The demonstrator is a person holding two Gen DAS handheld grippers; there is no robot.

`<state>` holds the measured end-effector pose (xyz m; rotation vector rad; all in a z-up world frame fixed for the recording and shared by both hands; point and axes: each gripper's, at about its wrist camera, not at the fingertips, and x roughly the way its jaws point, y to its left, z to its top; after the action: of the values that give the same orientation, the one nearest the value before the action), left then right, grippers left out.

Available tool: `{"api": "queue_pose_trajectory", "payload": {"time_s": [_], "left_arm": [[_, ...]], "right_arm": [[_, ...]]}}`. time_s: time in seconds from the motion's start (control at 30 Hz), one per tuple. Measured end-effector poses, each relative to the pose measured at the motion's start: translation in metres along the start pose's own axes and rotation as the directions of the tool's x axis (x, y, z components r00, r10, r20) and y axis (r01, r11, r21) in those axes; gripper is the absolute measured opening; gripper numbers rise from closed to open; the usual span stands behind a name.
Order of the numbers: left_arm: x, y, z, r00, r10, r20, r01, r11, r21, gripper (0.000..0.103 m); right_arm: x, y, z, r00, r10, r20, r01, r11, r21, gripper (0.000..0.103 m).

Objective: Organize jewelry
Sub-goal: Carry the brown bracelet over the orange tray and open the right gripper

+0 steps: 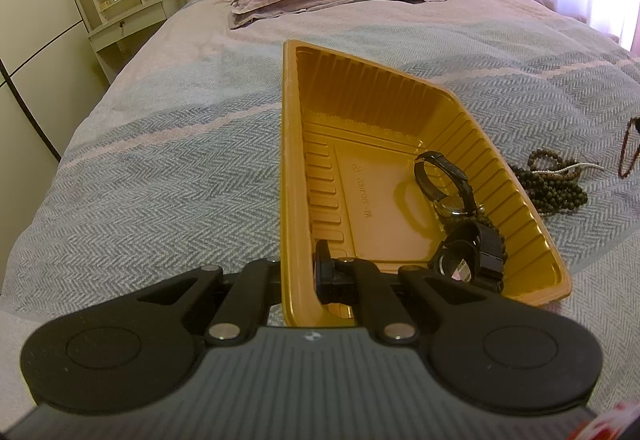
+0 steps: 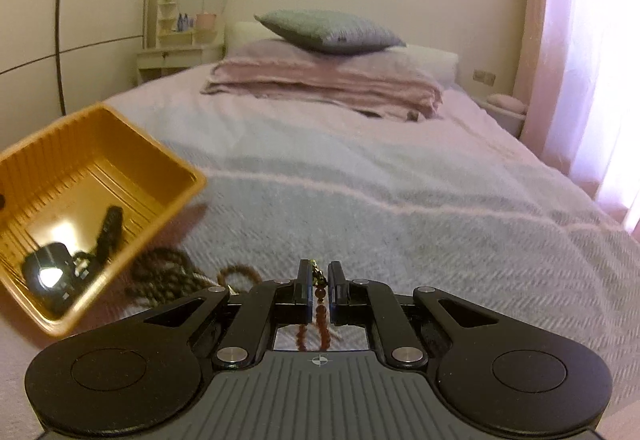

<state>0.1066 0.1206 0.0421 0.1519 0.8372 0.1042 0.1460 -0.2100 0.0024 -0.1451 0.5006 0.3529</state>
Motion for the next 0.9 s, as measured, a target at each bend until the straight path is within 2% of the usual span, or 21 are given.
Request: {"api": "queue_pose_trajectory", "payload": {"time_s": [0.13, 0.3, 0.4, 0.57, 0.73, 0.9], "left_arm": [[0.0, 0.0, 0.0, 1.0, -0.001, 0.0, 0.001, 1.0, 0.0, 0.004], [0.001, 0.001, 0.0, 1.0, -0.003, 0.0, 0.003, 1.0, -0.003, 0.004], [0.001, 0.001, -0.001, 1.0, -0.005, -0.001, 0.005, 1.0, -0.004, 0.004], [0.001, 0.001, -0.001, 1.0, -0.006, 0.001, 0.006, 1.0, -0.006, 0.004], [0.001, 0.001, -0.001, 1.0, -0.008, 0.004, 0.008, 1.0, -0.007, 0.004], [0.0, 0.001, -0.001, 1.0, -0.009, 0.005, 0.009, 1.0, -0.007, 0.004]], "right_arm": [[-0.007, 0.012, 0.012, 0.998, 0.046, 0.03, -0.045, 0.999, -0.011, 0.007], [-0.008, 0.043, 0.031, 0.986, 0.152, 0.061, -0.151, 0.988, -0.027, 0.007], [-0.005, 0.067, 0.044, 0.967, 0.244, 0.076, -0.243, 0.97, -0.02, 0.007], [0.004, 0.109, 0.06, 0.931, 0.355, 0.086, -0.352, 0.935, -0.054, 0.007], [0.021, 0.139, 0.062, 0.91, 0.411, 0.054, -0.406, 0.911, -0.078, 0.007], [0.035, 0.152, 0.056, 0.904, 0.428, 0.022, -0.425, 0.902, -0.078, 0.007]]}}
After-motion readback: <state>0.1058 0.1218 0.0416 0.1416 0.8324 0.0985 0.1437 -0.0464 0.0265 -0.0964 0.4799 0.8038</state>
